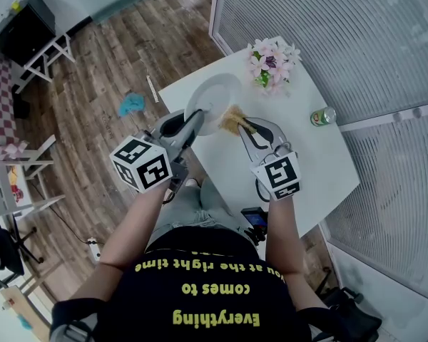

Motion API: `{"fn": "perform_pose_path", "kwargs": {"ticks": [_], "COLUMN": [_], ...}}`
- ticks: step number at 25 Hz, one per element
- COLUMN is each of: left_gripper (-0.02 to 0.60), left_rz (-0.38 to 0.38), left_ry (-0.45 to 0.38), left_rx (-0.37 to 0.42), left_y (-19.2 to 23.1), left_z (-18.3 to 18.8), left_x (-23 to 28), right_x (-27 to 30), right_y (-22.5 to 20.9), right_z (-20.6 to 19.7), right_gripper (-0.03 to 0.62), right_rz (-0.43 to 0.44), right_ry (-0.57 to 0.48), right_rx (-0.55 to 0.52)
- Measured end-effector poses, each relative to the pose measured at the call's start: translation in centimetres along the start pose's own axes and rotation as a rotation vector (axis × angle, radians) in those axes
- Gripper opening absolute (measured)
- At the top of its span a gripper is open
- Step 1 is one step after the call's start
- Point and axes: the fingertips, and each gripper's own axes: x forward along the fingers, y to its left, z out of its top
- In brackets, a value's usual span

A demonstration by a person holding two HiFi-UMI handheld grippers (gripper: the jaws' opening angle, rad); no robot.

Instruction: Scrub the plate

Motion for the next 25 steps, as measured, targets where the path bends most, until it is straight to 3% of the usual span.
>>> {"fn": "perform_pose_path", "kwargs": {"ticks": [8, 25], "left_gripper": [0.023, 0.021], "left_rz": [-0.004, 0.009], "left_ry": [-0.013, 0.013], "left_rx": [-0.016, -0.009], "left_y": [0.1, 0.2], "left_z": [0.3, -0.7], "left_x": [-0.2, 0.3], "right_x": [-0.5, -0.7], "right_y": [-1.9, 1.2], "right_z": [0.0, -0.9], "right_gripper": [0.032, 0.032], "right_rz": [-0.072, 0.092], "right_ry": [0.002, 0.012], "right_rx": [0.01, -0.003]}}
